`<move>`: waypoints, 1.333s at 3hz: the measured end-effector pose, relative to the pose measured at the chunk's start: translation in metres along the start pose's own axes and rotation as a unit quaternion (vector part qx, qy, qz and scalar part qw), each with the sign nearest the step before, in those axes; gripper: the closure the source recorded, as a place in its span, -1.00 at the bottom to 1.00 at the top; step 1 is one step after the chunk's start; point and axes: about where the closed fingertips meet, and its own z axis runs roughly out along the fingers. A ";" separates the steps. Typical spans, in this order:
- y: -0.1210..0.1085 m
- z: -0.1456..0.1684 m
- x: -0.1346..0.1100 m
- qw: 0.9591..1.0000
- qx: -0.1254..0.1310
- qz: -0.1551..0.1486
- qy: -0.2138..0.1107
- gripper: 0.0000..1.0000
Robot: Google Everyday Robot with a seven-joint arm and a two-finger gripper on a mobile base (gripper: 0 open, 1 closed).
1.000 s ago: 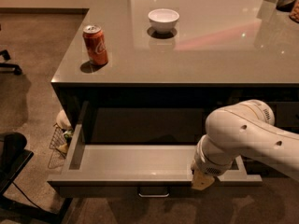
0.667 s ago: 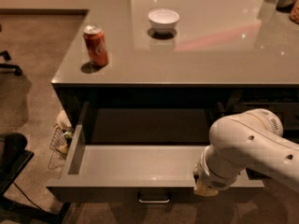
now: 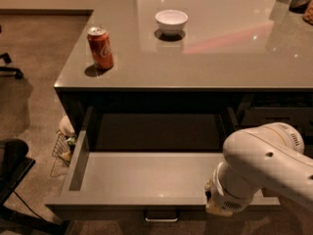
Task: Open top drawer
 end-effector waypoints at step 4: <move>0.001 -0.004 0.001 1.000 0.006 0.000 0.002 -0.29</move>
Offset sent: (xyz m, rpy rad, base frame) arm 0.0000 0.0000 -0.0004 0.0000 0.0000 0.0000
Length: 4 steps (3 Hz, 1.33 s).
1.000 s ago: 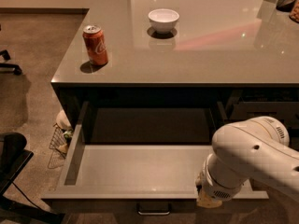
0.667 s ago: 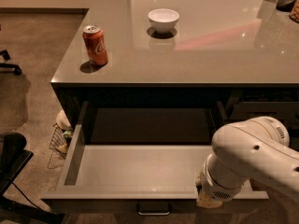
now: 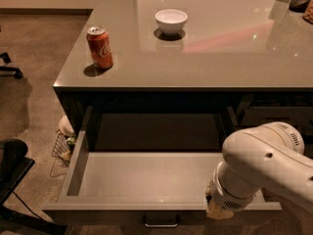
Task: Open top drawer
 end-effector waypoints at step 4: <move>0.000 -0.008 0.001 1.000 0.010 0.000 -0.005 -1.00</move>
Offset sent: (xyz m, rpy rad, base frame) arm -0.0004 -0.0003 0.0013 -0.0024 -0.0032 -0.0001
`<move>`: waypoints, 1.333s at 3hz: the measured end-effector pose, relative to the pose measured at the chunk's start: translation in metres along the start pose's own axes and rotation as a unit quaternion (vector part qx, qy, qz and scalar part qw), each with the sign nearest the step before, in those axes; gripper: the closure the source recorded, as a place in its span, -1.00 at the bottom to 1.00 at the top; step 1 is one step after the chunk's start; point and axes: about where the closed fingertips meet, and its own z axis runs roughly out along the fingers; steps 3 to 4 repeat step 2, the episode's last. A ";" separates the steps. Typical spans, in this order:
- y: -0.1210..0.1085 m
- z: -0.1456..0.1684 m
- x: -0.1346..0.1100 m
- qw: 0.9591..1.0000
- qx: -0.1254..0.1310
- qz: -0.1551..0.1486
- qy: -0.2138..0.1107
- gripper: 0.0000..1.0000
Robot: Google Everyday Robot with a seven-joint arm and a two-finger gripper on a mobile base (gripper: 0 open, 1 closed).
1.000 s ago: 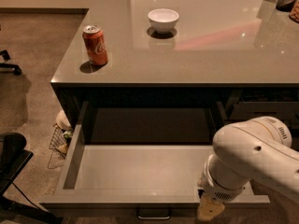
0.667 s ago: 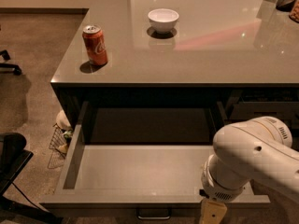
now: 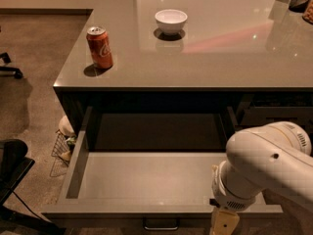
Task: Open top drawer
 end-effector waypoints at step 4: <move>-0.011 -0.144 -0.008 0.997 0.075 -0.032 0.013 -1.00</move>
Offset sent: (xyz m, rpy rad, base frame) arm 0.0269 -0.0294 0.3065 -0.0461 -0.3209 0.1320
